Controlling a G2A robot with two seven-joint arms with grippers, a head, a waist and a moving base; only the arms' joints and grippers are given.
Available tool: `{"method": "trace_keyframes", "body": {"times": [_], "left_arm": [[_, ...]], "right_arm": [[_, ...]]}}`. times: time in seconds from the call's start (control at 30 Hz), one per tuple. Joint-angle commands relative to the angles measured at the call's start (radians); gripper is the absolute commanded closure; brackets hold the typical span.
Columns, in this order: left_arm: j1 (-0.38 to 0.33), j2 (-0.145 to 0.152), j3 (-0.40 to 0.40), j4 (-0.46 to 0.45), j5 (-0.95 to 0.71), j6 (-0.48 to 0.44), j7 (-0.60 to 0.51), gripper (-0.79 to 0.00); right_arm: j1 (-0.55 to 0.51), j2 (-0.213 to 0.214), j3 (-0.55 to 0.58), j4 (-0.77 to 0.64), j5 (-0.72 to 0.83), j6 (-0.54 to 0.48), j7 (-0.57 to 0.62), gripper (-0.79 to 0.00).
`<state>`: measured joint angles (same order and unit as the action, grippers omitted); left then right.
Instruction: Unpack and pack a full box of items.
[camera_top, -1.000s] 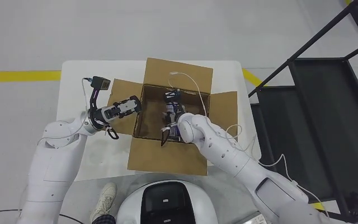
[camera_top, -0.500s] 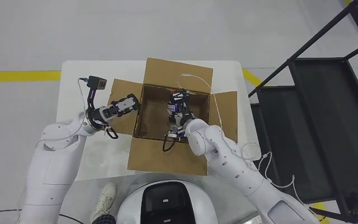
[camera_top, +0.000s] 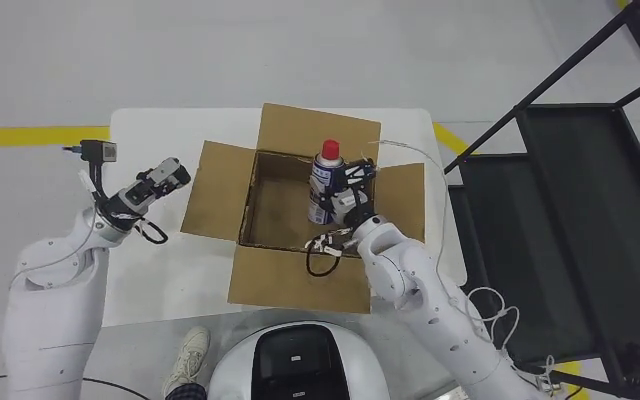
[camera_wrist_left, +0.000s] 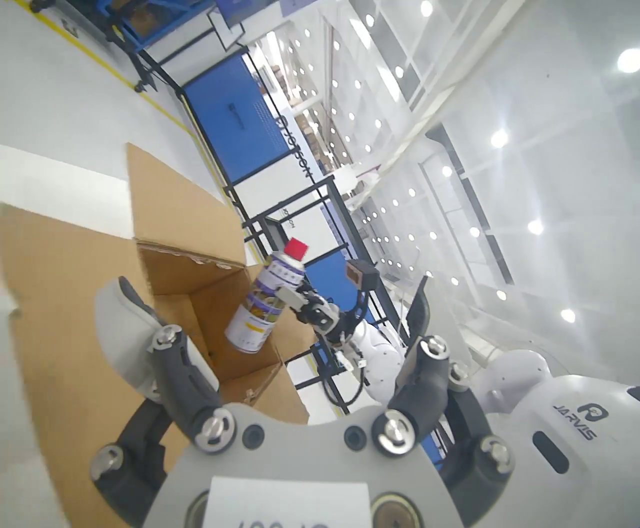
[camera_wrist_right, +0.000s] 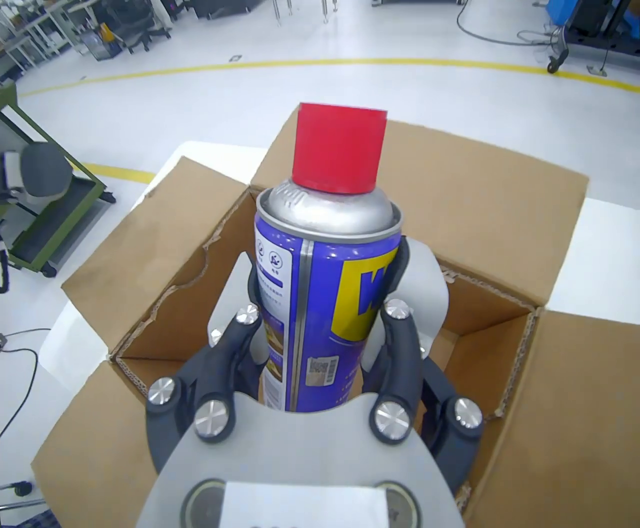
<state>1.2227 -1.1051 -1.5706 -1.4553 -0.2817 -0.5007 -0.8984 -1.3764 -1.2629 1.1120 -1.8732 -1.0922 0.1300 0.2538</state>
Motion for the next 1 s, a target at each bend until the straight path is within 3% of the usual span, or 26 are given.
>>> {"method": "trace_keyframes", "body": {"times": [0.0,0.13,0.37,0.63,0.8,0.97], "left_arm": [[-0.005,0.005,-0.002,0.027,0.045,0.005,-0.017,-0.785],[-0.037,0.004,0.026,0.118,0.020,-0.005,-0.050,-0.785],[-0.116,-0.001,0.074,0.286,-0.054,-0.041,-0.102,-0.785],[-0.191,-0.005,0.128,0.386,-0.121,-0.026,-0.199,-0.785],[-0.190,-0.001,0.107,0.389,-0.147,-0.076,-0.176,-0.785],[-0.150,0.016,0.047,0.341,-0.158,-0.070,-0.180,-0.785]], "right_arm": [[-0.020,0.004,0.025,-0.012,-0.010,-0.023,-0.034,0.000],[-0.062,0.012,0.078,-0.037,-0.011,-0.076,-0.100,0.000],[-0.066,0.012,0.083,-0.038,-0.012,-0.079,-0.104,0.000],[-0.066,0.012,0.083,-0.038,-0.012,-0.079,-0.104,0.000],[-0.066,0.012,0.083,-0.038,-0.012,-0.079,-0.104,0.000],[-0.066,0.012,0.083,-0.038,-0.012,-0.079,-0.104,0.000]]}}
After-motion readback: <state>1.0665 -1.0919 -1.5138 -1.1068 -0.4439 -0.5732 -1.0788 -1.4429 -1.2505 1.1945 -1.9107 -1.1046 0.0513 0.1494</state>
